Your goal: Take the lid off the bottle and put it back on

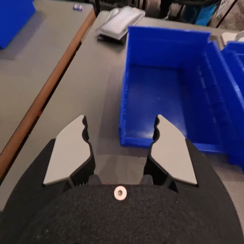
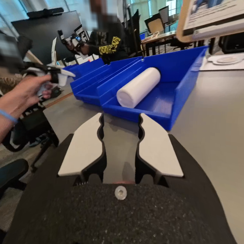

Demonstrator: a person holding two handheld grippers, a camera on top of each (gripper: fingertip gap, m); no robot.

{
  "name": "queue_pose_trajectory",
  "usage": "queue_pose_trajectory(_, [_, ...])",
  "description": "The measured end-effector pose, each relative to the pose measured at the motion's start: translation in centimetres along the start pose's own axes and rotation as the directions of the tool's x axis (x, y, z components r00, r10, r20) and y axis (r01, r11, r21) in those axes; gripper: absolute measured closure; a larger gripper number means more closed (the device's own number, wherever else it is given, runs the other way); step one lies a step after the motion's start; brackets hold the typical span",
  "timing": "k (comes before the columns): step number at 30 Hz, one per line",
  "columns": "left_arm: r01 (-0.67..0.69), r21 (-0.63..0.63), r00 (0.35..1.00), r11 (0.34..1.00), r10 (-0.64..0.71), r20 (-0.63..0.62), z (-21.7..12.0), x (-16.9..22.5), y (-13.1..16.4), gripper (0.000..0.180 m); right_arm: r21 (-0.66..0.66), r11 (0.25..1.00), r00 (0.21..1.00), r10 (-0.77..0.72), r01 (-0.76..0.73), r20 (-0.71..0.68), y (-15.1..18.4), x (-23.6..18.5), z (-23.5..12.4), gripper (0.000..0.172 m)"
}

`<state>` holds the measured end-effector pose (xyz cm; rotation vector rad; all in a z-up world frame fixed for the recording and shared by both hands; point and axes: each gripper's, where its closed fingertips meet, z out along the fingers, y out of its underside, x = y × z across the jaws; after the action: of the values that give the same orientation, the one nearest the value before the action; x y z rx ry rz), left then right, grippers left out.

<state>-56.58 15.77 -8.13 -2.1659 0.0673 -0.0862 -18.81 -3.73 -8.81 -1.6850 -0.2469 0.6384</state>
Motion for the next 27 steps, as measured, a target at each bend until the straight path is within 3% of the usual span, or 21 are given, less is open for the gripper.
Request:
queue_pose_trajectory(5, [-0.024,0.037,0.985,0.999,0.03,-0.172,4.6,-0.7,0.5,0.087,-0.106,0.979,0.981,-0.163,0.174,0.105,2.1,-3.6,1.8,0.123])
queue_pose_trajectory(8, [-0.029,0.032,0.974,0.999,0.036,-0.224,6.4,-0.2,0.8,0.117,-0.146,0.962,0.97,-0.215,0.23,0.112,2.5,-3.8,2.5,0.123])
queue_pose_trajectory(12, [0.021,0.119,0.962,0.993,0.012,-0.272,6.0,0.8,0.3,0.173,-0.155,0.98,0.987,-0.107,0.126,0.124,2.1,-5.0,4.2,0.139])
queue_pose_trajectory(13, [0.004,0.132,0.974,0.991,0.026,-0.224,5.5,0.6,0.6,0.175,-0.163,0.981,0.989,-0.088,0.107,0.12,2.2,-5.6,4.8,0.145])
queue_pose_trajectory(17, [-0.055,0.136,0.995,0.989,0.066,-0.076,1.6,1.2,3.4,0.176,-0.178,0.976,0.985,-0.099,0.124,0.143,3.3,-10.0,7.6,0.142])
queue_pose_trajectory(21, [0.013,0.14,1.0,0.99,-0.016,0.019,-3.7,1.4,7.1,0.176,-0.207,0.964,0.986,-0.164,0.167,0.03,4.7,-12.3,11.6,0.103])
queue_pose_trajectory(22, [0.024,0.143,0.999,0.989,-0.029,0.03,-4.9,1.4,7.9,0.176,-0.232,0.959,0.986,-0.166,0.16,-0.005,5.2,-12.5,12.6,0.101])
queue_pose_trajectory(25, [0.083,0.147,0.995,0.986,-0.089,0.035,-8.2,1.0,10.1,0.176,-0.249,0.96,0.975,-0.169,0.13,-0.142,5.2,-11.7,14.4,0.105])
queue_pose_trajectory(27, [0.101,0.158,0.993,0.982,-0.109,0.04,-10.0,0.9,11.3,0.176,-0.233,0.965,0.974,-0.161,0.122,-0.158,5.0,-12.0,14.8,0.11])
